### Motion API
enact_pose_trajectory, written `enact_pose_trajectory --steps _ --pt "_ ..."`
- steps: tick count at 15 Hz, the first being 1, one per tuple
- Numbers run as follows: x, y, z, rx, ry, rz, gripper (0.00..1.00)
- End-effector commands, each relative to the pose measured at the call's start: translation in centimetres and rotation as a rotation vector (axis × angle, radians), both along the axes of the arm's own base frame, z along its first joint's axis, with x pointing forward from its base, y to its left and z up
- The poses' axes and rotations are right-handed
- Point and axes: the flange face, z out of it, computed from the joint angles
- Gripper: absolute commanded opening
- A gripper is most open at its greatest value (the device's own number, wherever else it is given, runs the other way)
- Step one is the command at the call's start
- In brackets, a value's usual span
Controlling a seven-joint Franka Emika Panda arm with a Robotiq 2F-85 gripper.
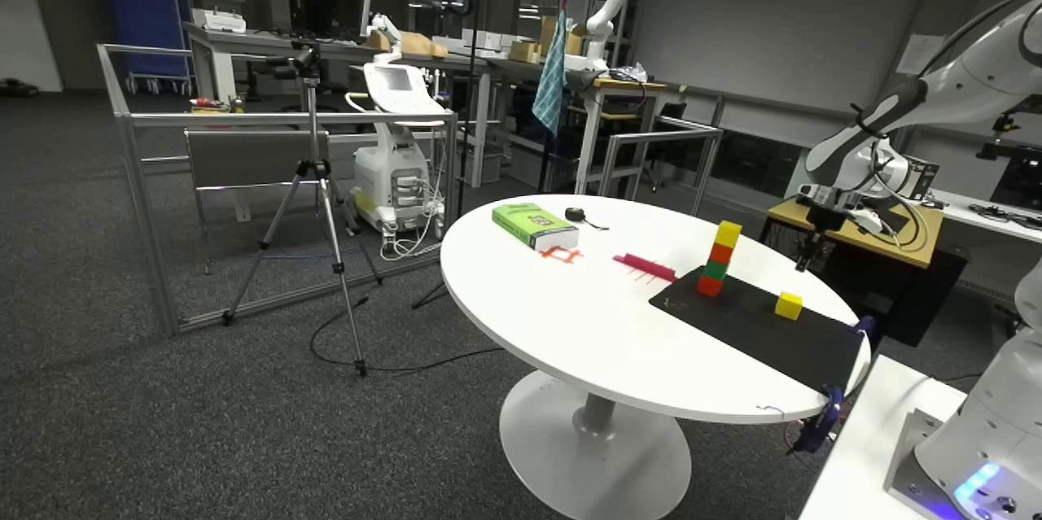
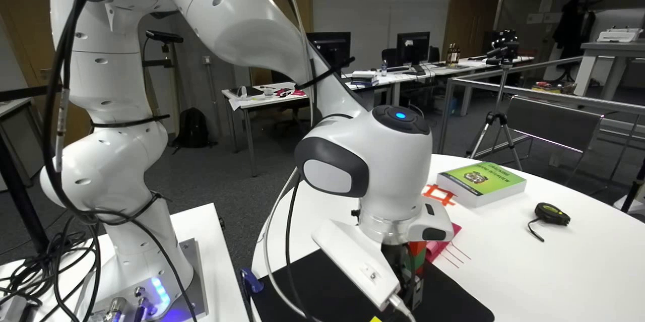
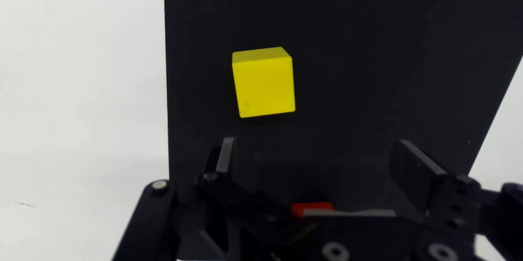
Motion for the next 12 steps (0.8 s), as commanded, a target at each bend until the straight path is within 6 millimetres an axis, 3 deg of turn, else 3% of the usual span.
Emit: enact_pose_trajectory --steps 1,12 --pt "0.3 0.1 -1.8 -0.071 -0.008 0.019 1.00" --pt "0.6 0.3 -6.8 -0.212 0.100 0.149 1.00"
